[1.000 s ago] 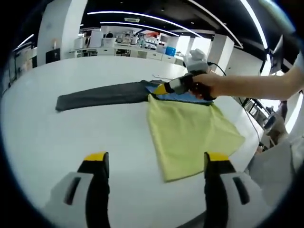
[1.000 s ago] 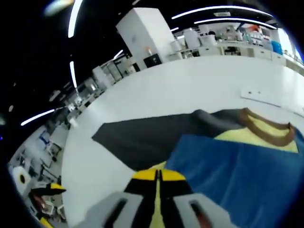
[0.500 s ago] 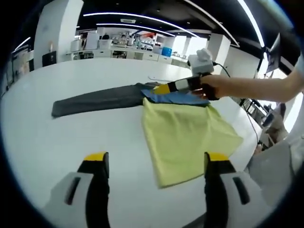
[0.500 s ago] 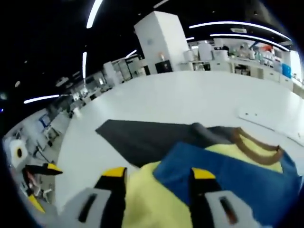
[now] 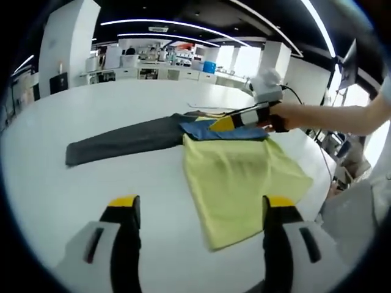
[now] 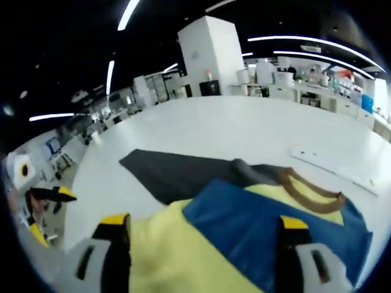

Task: Fold the garment on the visible template until the final outline fits inside the template.

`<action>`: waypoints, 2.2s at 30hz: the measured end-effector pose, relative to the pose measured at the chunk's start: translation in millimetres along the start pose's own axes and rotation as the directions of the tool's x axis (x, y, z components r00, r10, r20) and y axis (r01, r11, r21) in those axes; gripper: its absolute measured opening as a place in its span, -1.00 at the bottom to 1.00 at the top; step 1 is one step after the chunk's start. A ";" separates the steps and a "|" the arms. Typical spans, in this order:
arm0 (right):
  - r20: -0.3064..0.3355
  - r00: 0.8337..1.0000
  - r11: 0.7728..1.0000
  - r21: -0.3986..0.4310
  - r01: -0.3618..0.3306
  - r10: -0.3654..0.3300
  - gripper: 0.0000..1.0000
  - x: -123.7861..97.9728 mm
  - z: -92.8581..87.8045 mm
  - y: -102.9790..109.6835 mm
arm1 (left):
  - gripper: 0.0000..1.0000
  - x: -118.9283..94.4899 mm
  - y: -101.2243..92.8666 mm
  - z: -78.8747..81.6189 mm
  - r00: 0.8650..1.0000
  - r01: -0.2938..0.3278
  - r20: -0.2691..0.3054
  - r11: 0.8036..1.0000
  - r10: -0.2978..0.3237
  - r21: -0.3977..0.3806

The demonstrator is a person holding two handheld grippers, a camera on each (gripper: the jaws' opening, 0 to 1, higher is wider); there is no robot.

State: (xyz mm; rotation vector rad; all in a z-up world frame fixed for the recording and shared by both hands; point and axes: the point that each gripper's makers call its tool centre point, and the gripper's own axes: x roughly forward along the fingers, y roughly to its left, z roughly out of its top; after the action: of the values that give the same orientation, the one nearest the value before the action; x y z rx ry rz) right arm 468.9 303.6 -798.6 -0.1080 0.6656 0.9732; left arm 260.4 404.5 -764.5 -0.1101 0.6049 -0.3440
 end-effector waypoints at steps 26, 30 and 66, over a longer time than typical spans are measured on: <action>0.020 0.996 0.995 0.048 0.089 -0.090 1.00 -88.2 -38.1 -58.3 | 0.51 24.2 51.4 43.7 0.999 -0.013 0.037 1.000 0.014 -0.015; 0.030 0.995 0.994 0.053 0.095 -0.097 0.99 -98.4 -40.2 -62.3 | 0.51 30.2 61.9 45.4 0.999 -0.026 0.037 0.999 0.027 -0.035; 0.014 0.987 0.969 0.195 0.154 -0.160 0.95 -191.3 -107.6 -76.1 | 0.41 40.8 222.6 25.7 0.956 -0.294 -0.060 0.938 0.288 -0.184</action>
State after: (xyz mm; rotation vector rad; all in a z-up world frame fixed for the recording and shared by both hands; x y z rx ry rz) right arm 405.1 80.3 -791.5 0.0255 0.7106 0.7523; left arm 369.7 598.9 -810.1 -0.1970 0.6749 0.0010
